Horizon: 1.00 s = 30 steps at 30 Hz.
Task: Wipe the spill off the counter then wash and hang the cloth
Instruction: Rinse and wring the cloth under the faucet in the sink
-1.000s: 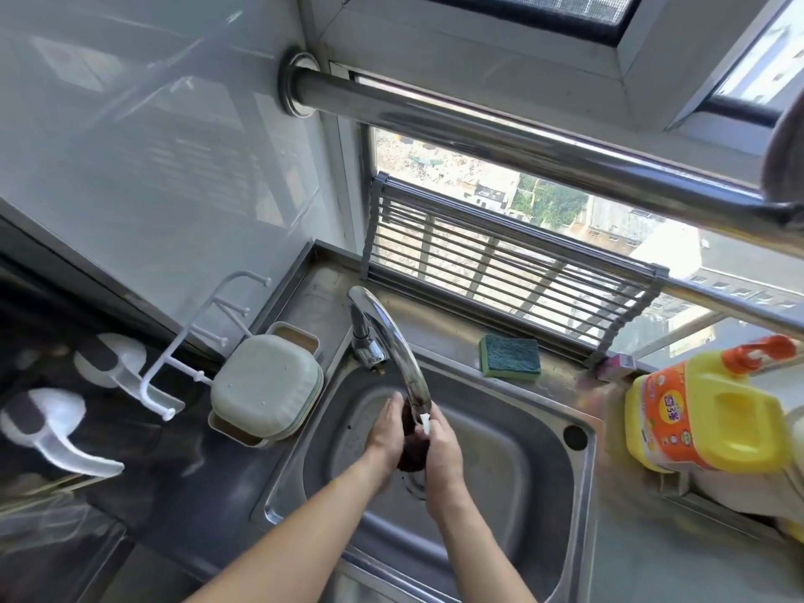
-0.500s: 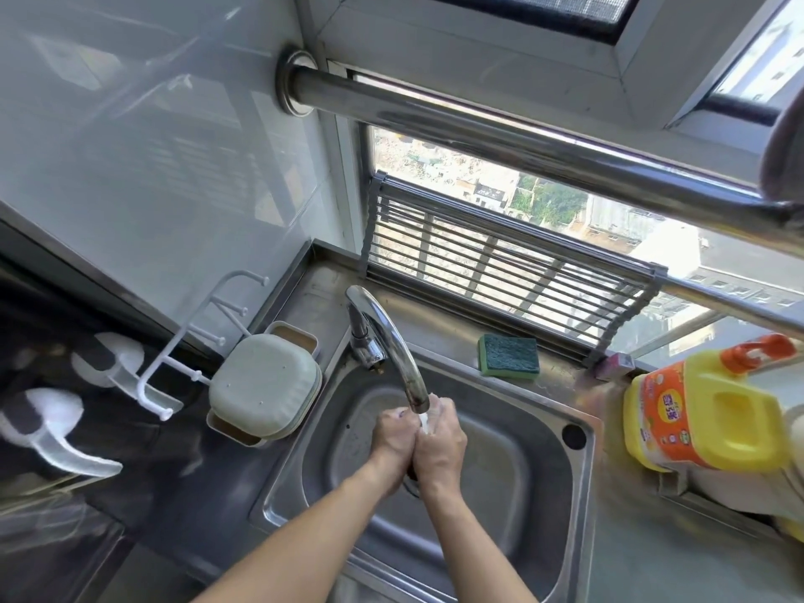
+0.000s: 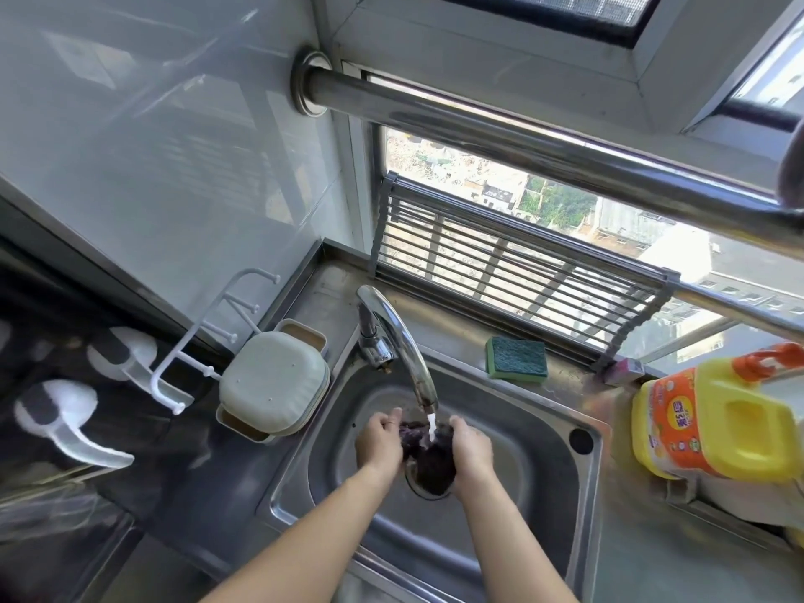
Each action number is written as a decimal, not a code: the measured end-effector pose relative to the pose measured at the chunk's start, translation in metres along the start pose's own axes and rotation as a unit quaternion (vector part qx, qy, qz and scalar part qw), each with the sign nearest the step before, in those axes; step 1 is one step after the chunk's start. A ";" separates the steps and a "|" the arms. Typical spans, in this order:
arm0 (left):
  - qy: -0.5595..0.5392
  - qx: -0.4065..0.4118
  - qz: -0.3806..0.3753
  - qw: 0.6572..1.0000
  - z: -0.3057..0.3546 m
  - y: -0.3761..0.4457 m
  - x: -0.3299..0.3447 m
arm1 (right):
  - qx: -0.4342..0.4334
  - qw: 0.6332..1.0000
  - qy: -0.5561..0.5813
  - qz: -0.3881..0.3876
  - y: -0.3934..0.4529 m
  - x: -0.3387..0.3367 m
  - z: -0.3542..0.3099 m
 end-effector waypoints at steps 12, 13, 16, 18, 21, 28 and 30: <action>-0.160 -0.057 -0.191 0.967 0.026 -0.020 0.032 | -0.283 0.947 -0.144 0.054 -0.033 0.018 -0.012; -0.159 -0.055 -0.183 0.969 0.027 -0.023 0.030 | -0.292 0.942 -0.147 0.073 -0.034 0.014 -0.016; -0.134 -0.043 -0.203 0.969 0.031 -0.030 0.033 | -0.275 0.947 -0.132 0.100 -0.037 0.008 -0.025; -0.155 -0.028 -0.194 0.968 0.030 -0.032 0.034 | -0.265 0.945 -0.160 0.110 -0.037 0.006 -0.027; -0.195 -0.026 -0.216 0.956 0.029 -0.033 0.036 | -0.240 0.950 -0.176 0.097 -0.033 0.005 -0.023; -0.109 0.025 -0.228 0.967 0.017 -0.021 0.035 | -0.095 0.987 -0.079 0.100 -0.022 -0.001 -0.013; -0.089 0.012 -0.215 0.972 0.014 -0.014 0.029 | -0.044 0.993 0.019 0.109 -0.015 -0.002 -0.003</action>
Point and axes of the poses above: each hand's wrist, its own y-axis towards the middle knuckle, its own x-axis out of the palm, z = x × y, the point moved 3 cm from there along y, towards the middle knuckle, and after that the axes turned 11 degrees about -x, right-handed, at the moved point
